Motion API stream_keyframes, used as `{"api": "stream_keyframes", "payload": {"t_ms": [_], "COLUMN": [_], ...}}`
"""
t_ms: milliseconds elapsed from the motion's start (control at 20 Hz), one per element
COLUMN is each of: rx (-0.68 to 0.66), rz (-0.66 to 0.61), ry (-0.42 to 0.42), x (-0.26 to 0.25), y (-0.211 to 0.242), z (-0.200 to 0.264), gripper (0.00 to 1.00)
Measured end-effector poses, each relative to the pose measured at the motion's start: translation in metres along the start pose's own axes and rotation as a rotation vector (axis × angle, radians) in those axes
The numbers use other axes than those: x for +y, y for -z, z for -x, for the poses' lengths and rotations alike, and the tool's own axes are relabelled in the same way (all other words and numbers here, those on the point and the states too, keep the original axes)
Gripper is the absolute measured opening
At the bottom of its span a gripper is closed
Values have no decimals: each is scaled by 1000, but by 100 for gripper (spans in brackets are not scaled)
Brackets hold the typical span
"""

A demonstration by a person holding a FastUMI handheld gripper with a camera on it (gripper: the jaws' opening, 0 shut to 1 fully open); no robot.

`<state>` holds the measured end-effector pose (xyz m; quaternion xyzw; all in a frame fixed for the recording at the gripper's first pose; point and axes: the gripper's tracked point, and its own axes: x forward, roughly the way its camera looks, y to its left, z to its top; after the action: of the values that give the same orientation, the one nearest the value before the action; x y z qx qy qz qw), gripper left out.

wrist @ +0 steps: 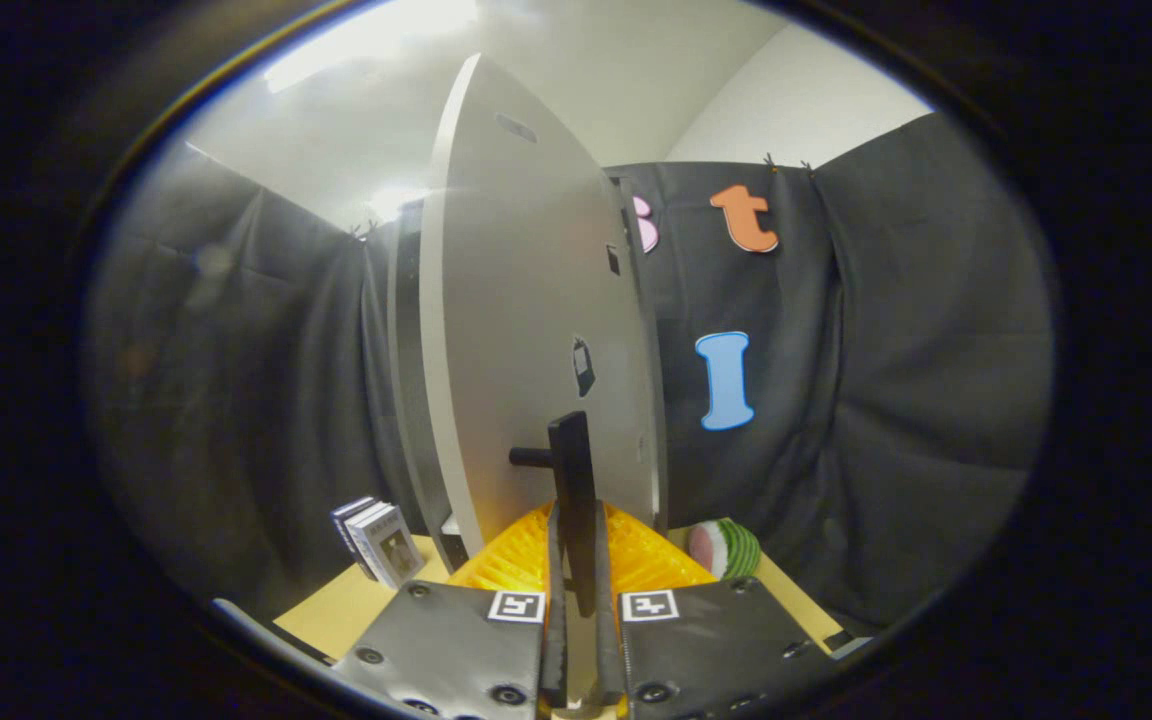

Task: Open the shoe cabinet door, grab the shoes and put them into the shoe cabinet, then close the shoe cabinet door.

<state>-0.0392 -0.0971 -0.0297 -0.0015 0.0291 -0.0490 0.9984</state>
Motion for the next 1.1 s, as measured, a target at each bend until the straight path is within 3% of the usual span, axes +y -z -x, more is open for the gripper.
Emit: {"api": "stream_keyframes", "payload": {"t_ms": [550, 800, 1100], "rx": [-3, -16, -34], "rz": [-25, -23, -38], "ry": [137, 201, 238], "x": [-39, -60, -72], "y": [3, 2, 0], "z": [7, 11, 16], "gripper": [14, 6, 6]}}
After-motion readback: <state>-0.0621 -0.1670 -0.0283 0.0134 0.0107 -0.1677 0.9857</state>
